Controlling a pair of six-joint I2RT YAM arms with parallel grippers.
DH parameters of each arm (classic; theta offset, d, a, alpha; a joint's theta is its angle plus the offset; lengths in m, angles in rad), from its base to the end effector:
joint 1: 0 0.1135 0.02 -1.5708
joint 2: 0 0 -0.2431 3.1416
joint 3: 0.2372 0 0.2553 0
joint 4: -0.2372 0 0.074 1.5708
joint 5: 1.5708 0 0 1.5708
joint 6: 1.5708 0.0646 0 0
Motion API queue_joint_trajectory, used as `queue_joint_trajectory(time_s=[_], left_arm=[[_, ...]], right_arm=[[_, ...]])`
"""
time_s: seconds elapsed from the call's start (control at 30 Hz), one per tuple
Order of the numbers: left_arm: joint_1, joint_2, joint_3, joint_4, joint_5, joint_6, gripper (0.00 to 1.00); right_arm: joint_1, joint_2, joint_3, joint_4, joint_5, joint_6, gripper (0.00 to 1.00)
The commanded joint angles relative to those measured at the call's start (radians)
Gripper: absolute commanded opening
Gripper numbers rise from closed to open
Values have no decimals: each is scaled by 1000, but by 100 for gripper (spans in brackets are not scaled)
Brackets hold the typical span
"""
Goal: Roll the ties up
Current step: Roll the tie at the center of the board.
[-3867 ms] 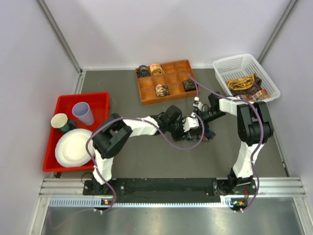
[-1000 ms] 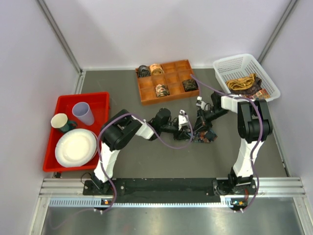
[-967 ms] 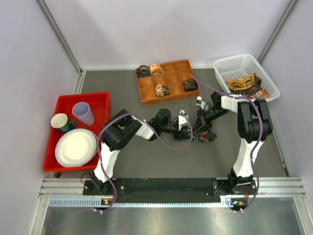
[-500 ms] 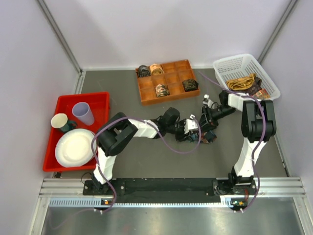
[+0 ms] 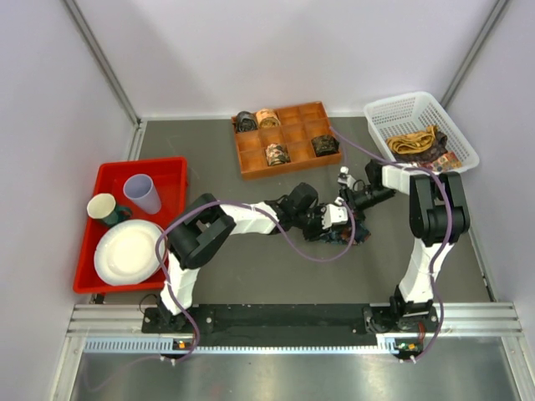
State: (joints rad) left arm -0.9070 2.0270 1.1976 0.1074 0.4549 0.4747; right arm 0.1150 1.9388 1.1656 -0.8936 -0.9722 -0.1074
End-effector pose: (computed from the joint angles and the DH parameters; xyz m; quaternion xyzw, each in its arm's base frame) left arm 0.2475 -0.3625 0.1020 0.6373 0.6251 -0.2868 0.3478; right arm 0.3082 0.0893 0.1000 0.0757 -0.8802 -0.4665 0.0442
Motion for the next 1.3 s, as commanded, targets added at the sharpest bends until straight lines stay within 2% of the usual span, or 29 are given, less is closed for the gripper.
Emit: queue_joint_trajectory(time_s=[0.0,0.13,0.23,0.37,0.73,0.87,0.9,1.1,1.2,1.27], left_arm=[[-7,93,-49,-230,-76,22,49],[16,87,-47,-216,42,-27,61],[36,46,-95,-91,103,-50,67],[62,24,-127,52,220,-93,69],[92,93,-171,537,392,-301,70],[91,119,-196,684,416,-341,63],[89,122,-194,692,416,-343,62],[63,145,-187,716,424,-338,41],[62,124,-178,602,380,-280,29],[62,72,-179,384,297,-202,24]], right_arm=[[14,28,2,91,52,23,2],[6,42,-15,79,130,-2,0],[-5,37,-26,94,191,2,0],[-14,43,-20,101,254,-11,0],[-21,40,2,65,380,41,0],[-23,38,11,56,415,61,0],[-21,40,11,58,432,63,0],[-18,52,26,64,437,72,0],[-17,64,60,30,336,40,0],[-20,46,71,24,301,29,12]])
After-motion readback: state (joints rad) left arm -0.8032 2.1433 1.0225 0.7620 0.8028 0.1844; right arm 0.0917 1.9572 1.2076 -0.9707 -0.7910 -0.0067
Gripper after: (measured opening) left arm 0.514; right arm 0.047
